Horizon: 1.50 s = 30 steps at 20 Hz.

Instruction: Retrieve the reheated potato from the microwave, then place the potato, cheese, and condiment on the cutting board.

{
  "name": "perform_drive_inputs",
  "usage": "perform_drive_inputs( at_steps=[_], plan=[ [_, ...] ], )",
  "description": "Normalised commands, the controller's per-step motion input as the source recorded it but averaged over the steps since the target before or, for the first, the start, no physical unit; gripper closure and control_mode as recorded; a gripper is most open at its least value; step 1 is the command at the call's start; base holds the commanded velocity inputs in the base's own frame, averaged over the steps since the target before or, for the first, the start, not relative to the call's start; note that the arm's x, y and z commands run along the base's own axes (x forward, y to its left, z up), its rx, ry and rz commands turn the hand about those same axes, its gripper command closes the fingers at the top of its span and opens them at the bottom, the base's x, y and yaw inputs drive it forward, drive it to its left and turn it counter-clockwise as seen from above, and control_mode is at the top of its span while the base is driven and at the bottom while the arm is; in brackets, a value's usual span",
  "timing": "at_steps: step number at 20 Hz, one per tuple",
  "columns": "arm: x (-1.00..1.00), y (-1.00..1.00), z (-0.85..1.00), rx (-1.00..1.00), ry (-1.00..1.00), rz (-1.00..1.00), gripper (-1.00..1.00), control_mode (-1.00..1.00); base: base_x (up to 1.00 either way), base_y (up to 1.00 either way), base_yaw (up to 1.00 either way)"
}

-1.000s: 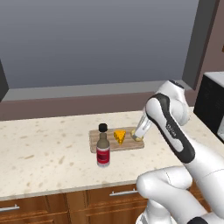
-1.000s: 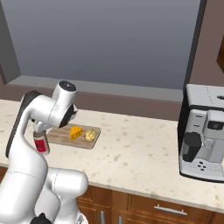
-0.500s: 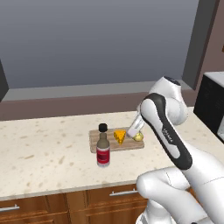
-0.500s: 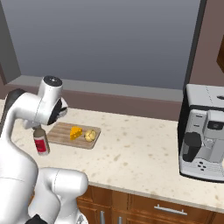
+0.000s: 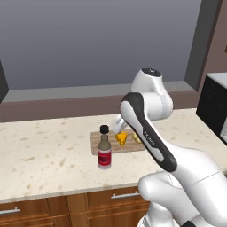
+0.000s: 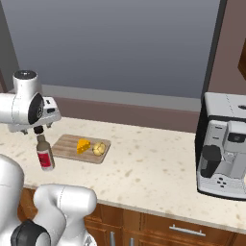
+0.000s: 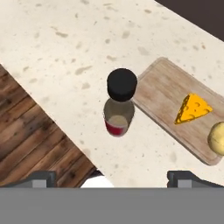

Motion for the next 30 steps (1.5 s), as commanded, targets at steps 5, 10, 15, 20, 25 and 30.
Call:
perform_drive_inputs(
  at_steps=[5,10,15,20,25,30],
  plan=[
    [0.16,0.22,0.08,-0.01,0.13,-0.2,-1.0,-1.0,0.0,0.0,0.0],
    [0.11,0.22,-0.01,-0.07,0.01,-0.17,-1.0,-1.0,0.0,0.0,0.0],
    [0.14,0.17,-0.1,-0.12,0.0,-0.17,-1.0,-1.0,0.0,0.0,0.0],
    [0.23,0.09,-0.09,-0.03,0.02,-0.15,-1.0,-1.0,0.0,0.0,0.0],
    [0.14,0.04,-0.13,0.0,0.0,-0.1,-1.0,-1.0,0.0,0.0,0.0],
    [0.03,0.07,-0.16,0.0,0.0,-0.09,-1.0,-1.0,0.0,0.0,0.0]
  ],
)
